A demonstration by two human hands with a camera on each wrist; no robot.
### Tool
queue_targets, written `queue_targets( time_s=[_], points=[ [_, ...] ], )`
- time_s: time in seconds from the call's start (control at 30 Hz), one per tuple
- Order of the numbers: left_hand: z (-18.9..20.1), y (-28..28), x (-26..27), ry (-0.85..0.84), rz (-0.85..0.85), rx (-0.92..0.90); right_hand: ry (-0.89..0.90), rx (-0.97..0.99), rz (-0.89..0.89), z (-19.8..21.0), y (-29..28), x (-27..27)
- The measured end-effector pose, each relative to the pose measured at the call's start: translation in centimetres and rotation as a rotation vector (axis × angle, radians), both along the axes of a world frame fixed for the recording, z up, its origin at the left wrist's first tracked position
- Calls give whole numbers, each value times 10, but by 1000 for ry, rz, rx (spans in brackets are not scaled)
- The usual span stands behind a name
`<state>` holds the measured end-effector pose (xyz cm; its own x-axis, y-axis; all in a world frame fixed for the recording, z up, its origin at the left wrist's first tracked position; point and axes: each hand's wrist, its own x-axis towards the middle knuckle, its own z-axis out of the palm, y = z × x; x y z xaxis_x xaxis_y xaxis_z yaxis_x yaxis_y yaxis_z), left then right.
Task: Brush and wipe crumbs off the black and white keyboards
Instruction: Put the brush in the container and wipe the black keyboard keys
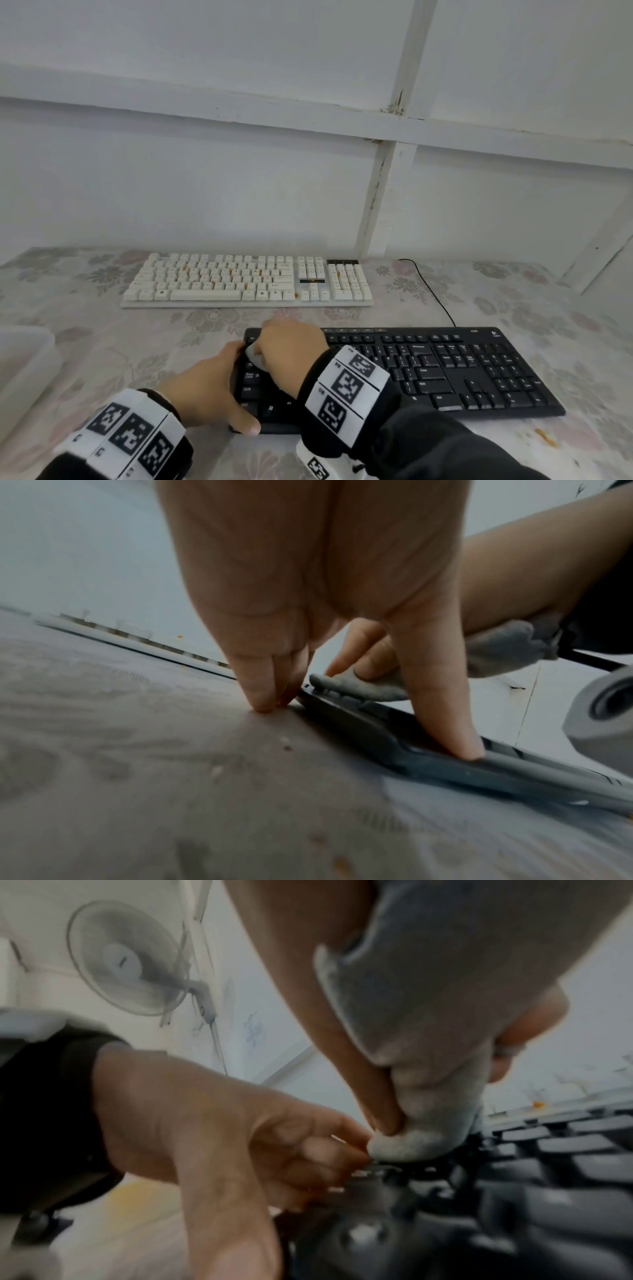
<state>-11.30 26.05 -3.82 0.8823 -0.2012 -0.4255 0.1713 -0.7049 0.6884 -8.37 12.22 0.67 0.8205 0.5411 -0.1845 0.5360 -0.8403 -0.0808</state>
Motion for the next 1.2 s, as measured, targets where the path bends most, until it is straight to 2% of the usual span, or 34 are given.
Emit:
queue_targets(
  time_s=[0.33, 0.7, 0.87, 0.93, 1.0, 1.2],
  points=[
    [-4, 3, -1, 5, -2, -53, -80, -136, -92, -3, -61, 3],
    [-2, 2, -2, 22, -4, -61, -53, -291, -321, 7, -124, 22],
    [-1, 2, -2, 23, -14, -74, 10, -202, -277, 3, -130, 23],
    [-1, 2, -2, 9, -22, -81, -50, -183, -240, -4, -135, 12],
    [-1, 2, -2, -2, -19, -80, -109, -176, -255, -6, -147, 3],
    [-1, 3, -2, 3, -15, -74, -143, -221, -364, -11, -197, 5]
  ],
)
